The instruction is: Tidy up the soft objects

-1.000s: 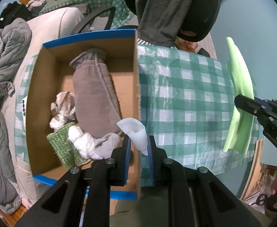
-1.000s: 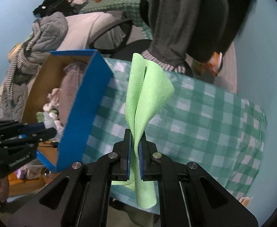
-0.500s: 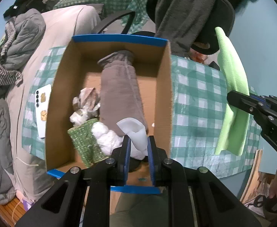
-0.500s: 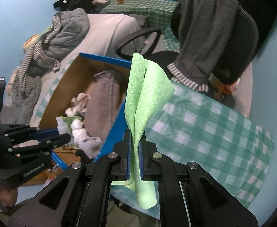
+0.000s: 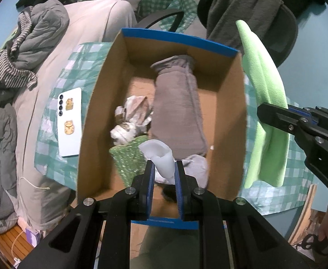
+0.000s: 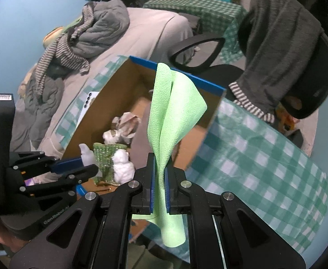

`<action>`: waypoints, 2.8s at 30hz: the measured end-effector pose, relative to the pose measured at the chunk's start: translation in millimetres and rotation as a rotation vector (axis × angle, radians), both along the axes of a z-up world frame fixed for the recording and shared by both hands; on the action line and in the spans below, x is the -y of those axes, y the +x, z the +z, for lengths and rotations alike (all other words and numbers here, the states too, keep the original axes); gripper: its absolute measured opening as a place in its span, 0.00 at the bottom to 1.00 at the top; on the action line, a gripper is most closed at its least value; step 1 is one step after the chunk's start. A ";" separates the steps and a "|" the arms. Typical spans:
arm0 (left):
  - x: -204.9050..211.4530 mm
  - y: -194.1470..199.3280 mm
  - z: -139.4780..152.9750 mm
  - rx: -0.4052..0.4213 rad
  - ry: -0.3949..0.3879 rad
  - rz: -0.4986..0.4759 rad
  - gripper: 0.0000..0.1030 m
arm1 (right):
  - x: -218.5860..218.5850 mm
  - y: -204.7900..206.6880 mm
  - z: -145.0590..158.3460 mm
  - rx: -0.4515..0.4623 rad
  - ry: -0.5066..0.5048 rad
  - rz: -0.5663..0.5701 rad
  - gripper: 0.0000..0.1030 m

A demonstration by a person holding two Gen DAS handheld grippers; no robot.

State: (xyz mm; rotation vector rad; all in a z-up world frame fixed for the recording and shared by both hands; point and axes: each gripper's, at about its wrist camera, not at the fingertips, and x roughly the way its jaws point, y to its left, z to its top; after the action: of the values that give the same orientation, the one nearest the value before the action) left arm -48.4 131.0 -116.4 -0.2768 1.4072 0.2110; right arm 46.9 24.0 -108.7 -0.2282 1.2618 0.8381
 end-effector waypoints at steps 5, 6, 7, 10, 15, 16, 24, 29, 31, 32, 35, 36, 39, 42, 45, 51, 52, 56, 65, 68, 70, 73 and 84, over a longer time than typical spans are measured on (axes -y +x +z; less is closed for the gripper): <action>-13.0 3.4 -9.3 -0.008 0.002 0.010 0.17 | -21.6 1.0 -7.4 -0.018 -0.002 0.023 0.07; -15.6 4.9 -11.3 -0.010 0.001 0.013 0.17 | -25.7 1.7 -9.4 -0.021 -0.004 0.028 0.07; -17.1 6.0 -12.6 -0.010 0.000 0.014 0.17 | -28.3 2.5 -11.8 -0.025 -0.008 0.033 0.07; -20.7 9.9 -16.8 -0.010 -0.004 0.015 0.17 | -37.5 3.5 -18.4 -0.040 -0.022 0.044 0.07; -23.2 15.9 -22.8 -0.013 -0.015 0.013 0.19 | -46.9 6.5 -26.9 -0.071 -0.029 0.043 0.07; -23.7 16.9 -23.7 -0.014 -0.015 0.013 0.19 | -48.4 7.0 -27.8 -0.072 -0.034 0.040 0.07; -28.3 15.9 -16.7 -0.003 -0.020 0.025 0.36 | -46.9 10.4 -19.1 -0.039 -0.053 0.014 0.33; -28.0 13.2 -4.0 0.010 0.008 0.025 0.45 | -40.2 9.8 -5.1 -0.002 -0.065 -0.007 0.50; -27.7 11.8 1.9 0.012 0.015 0.023 0.50 | -36.6 10.1 -0.5 0.001 -0.063 -0.013 0.54; -27.2 11.0 5.6 0.015 0.023 0.021 0.54 | -33.3 9.5 4.3 0.006 -0.060 -0.019 0.54; -26.0 8.2 18.7 0.033 0.039 0.017 0.55 | -24.6 9.9 14.8 0.022 -0.053 -0.038 0.55; -26.0 7.6 22.3 0.038 0.039 0.016 0.55 | -21.7 10.5 18.2 0.025 -0.051 -0.047 0.55; -25.8 4.6 37.7 0.063 0.047 0.020 0.56 | -14.3 12.9 29.2 0.035 -0.043 -0.072 0.55; -25.2 1.6 52.7 0.093 0.051 0.028 0.64 | -4.9 15.0 46.0 0.064 -0.023 -0.102 0.55; -24.2 -1.0 67.9 0.128 0.049 0.039 0.70 | 4.1 16.5 58.9 0.082 -0.003 -0.120 0.55; -17.8 -0.2 87.4 0.150 0.054 0.036 0.80 | 23.0 17.6 82.3 0.119 0.026 -0.159 0.56; -16.3 0.0 89.6 0.154 0.056 0.036 0.80 | 26.2 17.5 86.2 0.133 0.022 -0.165 0.56; -7.0 0.4 98.8 0.167 0.064 0.018 0.80 | 38.5 18.9 93.8 0.152 0.021 -0.189 0.56; 18.9 0.5 118.4 0.211 0.131 -0.031 0.82 | 65.0 21.3 106.7 0.170 0.027 -0.227 0.56; 25.2 -1.1 125.0 0.220 0.132 -0.031 0.82 | 73.2 21.9 108.7 0.170 0.037 -0.241 0.56; 28.2 -1.4 127.4 0.223 0.144 -0.026 0.82 | 78.0 22.6 109.7 0.168 0.039 -0.241 0.56; 31.8 -1.8 131.2 0.228 0.161 -0.004 0.82 | 82.0 22.4 110.6 0.168 0.039 -0.239 0.56; 47.4 -2.4 135.0 0.209 0.198 0.032 0.82 | 98.5 21.8 113.6 0.160 0.051 -0.223 0.56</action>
State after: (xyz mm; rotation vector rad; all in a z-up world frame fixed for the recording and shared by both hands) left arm -50.8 83.6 18.6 -0.1531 1.1662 0.3356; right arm 68.7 -74.5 4.9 -0.1083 1.0921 0.6459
